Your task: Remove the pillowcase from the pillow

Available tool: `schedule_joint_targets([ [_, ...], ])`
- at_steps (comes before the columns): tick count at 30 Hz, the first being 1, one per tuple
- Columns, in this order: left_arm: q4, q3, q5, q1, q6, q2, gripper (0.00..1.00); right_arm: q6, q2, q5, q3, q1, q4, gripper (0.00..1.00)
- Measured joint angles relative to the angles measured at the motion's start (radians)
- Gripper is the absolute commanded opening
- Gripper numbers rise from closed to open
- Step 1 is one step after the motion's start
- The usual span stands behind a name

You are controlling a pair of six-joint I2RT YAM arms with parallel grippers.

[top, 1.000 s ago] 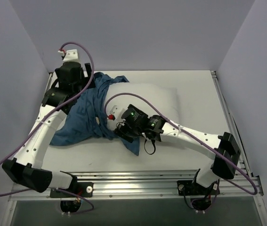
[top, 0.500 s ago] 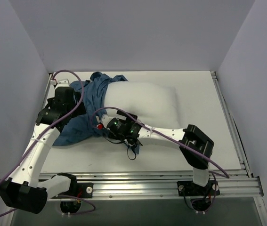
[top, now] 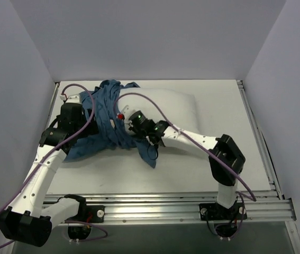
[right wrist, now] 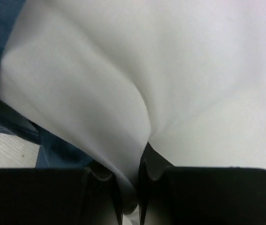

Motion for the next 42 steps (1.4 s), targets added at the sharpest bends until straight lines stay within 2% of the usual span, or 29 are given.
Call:
schedule_joint_targets([
  [6,0.0,0.004,0.087,-0.042,-0.008,0.0,0.96,0.183,-0.056,-0.175,0.097,-0.09,-0.11,0.0],
  [16,0.019,0.038,0.094,-0.195,-0.043,0.02,1.0,0.375,-0.058,-0.339,0.183,-0.076,-0.23,0.0],
  [17,0.019,0.037,0.086,-0.203,-0.051,0.029,0.95,0.386,-0.058,-0.344,0.188,-0.074,-0.233,0.0],
  [22,0.027,0.0,0.022,-0.213,-0.091,0.059,0.88,0.415,-0.058,-0.352,0.198,-0.07,-0.241,0.0],
  [23,0.03,-0.006,0.01,-0.213,-0.1,0.067,0.83,0.415,-0.058,-0.352,0.198,-0.068,-0.243,0.0],
  [25,0.046,-0.013,-0.005,-0.213,-0.111,0.079,0.79,0.416,-0.058,-0.351,0.198,-0.063,-0.247,0.0],
  [28,0.071,-0.014,-0.016,-0.213,-0.13,0.093,0.62,0.417,-0.058,-0.351,0.198,-0.055,-0.248,0.0],
  [29,0.079,-0.014,-0.02,-0.213,-0.132,0.098,0.45,0.418,-0.058,-0.351,0.198,-0.053,-0.248,0.0],
  [33,0.101,-0.014,-0.053,-0.212,-0.139,0.123,0.03,0.422,-0.063,-0.34,0.198,-0.052,-0.251,0.0],
  [37,0.117,-0.014,-0.062,-0.174,-0.126,0.124,0.02,0.418,-0.11,-0.32,0.16,-0.081,-0.255,0.0],
  [42,0.145,-0.015,-0.026,-0.009,-0.111,0.108,0.02,0.415,-0.244,-0.355,0.055,-0.172,-0.241,0.0],
])
